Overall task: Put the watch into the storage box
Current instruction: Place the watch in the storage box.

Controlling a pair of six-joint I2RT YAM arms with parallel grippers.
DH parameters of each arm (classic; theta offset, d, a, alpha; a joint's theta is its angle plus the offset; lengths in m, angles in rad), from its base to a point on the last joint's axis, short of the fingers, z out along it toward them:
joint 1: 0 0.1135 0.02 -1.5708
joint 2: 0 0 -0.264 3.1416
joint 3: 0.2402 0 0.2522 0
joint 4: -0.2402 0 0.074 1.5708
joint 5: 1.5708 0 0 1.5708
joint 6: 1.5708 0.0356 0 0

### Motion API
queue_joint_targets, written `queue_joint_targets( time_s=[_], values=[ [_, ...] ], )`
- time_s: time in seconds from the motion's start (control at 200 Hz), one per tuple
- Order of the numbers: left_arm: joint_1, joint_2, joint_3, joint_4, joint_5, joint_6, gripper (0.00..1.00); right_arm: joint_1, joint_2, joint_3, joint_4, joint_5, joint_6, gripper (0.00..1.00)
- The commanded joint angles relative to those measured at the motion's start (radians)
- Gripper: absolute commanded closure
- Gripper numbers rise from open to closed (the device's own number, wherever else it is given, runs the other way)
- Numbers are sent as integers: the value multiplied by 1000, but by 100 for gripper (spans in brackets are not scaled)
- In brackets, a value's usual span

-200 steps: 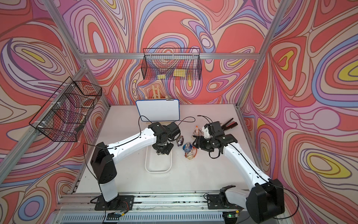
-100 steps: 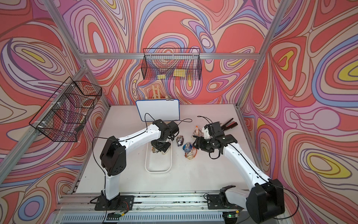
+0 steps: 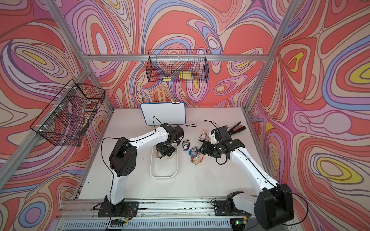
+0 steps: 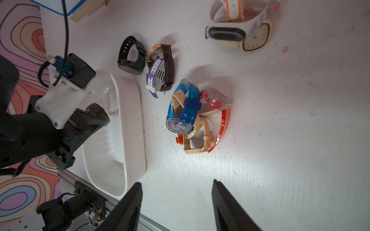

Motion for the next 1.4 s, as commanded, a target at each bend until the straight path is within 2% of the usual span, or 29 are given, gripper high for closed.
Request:
queue_joint_targets(
  time_s=[0.0, 0.1, 0.225, 0.305, 0.396, 0.546, 0.726, 0.806, 0.916, 1.037, 1.197, 1.392],
  values=[
    [12, 32, 17, -25, 9, 23, 96, -6, 4, -5, 12, -4, -7, 39],
    [14, 42, 13, -11, 19, 22, 90, -6, 5, -2, 11, -6, -7, 39],
    [13, 28, 8, 13, 36, 17, 59, -6, 1, -2, 6, -4, -7, 39],
    [13, -2, 8, 22, 43, 8, 45, -6, -4, 3, -2, -1, -8, 39],
    [12, -49, 16, 25, 65, -6, 36, -6, -11, 9, -11, 6, -11, 39],
    [12, -160, 14, 44, 121, -52, 30, -6, -12, 16, -13, 8, -6, 39],
    [10, -359, -53, 96, 104, -138, 26, -6, 0, 16, -6, -20, 6, 39],
    [10, -512, -150, 206, 144, -184, 25, -5, 19, 13, -14, -21, 6, 41],
    [9, -740, -352, 423, 290, -264, 20, -1, 24, 5, -18, -3, 6, 44],
    [7, -875, -510, 526, 404, -362, 20, 0, 67, 2, -38, 60, 13, 49],
    [-44, -991, -618, 555, 369, -400, 21, 0, 151, -3, 7, 77, 21, 57],
    [-61, -1072, -655, 545, 350, -411, 22, 13, 260, 12, 57, 84, 24, 67]
  ],
)
